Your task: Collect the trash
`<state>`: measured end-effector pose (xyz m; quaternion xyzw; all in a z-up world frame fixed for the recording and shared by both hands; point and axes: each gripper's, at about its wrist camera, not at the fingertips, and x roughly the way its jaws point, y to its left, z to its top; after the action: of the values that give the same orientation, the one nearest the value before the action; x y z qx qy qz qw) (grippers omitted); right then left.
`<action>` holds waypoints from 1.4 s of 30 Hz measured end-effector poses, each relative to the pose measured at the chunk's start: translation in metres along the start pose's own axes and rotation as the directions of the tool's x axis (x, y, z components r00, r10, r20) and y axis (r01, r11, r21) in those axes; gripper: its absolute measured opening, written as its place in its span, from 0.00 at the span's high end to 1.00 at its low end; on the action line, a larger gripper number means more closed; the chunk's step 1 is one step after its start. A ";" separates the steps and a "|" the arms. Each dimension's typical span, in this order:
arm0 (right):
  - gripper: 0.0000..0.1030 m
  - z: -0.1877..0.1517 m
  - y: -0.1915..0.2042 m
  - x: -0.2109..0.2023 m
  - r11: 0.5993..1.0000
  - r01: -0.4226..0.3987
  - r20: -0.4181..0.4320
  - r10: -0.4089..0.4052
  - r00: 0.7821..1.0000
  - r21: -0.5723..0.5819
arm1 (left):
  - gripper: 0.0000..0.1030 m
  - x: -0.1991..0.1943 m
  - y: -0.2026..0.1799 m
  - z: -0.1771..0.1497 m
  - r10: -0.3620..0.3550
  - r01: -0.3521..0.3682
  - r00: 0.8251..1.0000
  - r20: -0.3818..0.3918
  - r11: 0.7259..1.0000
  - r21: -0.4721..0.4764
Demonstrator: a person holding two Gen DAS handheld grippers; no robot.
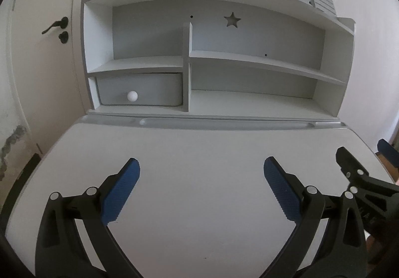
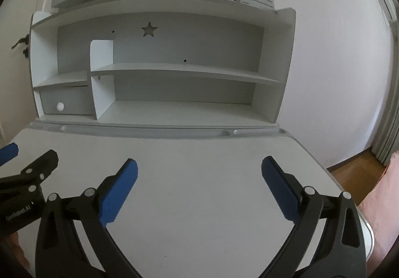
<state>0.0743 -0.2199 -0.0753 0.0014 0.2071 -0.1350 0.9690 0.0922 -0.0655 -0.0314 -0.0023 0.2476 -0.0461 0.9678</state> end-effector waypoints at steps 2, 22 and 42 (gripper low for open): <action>0.07 -0.001 -0.002 -0.003 1.000 0.005 0.016 -0.005 1.000 0.008 | 0.06 -0.004 -0.003 -0.001 -0.004 0.004 1.000 0.021 1.000 0.015; 0.07 -0.003 -0.011 -0.006 0.998 0.032 0.017 -0.033 0.999 0.050 | 0.06 -0.011 -0.011 -0.003 0.073 -0.075 0.996 0.045 0.996 0.045; 0.07 -0.003 -0.013 -0.002 0.998 0.028 0.002 -0.028 1.000 0.062 | 0.06 -0.015 -0.004 -0.003 0.080 -0.081 0.996 0.046 0.997 0.017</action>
<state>0.0676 -0.2313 -0.0764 0.0283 0.2013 -0.1549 0.9668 0.0773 -0.0678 -0.0269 0.0156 0.2250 -0.0095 0.9742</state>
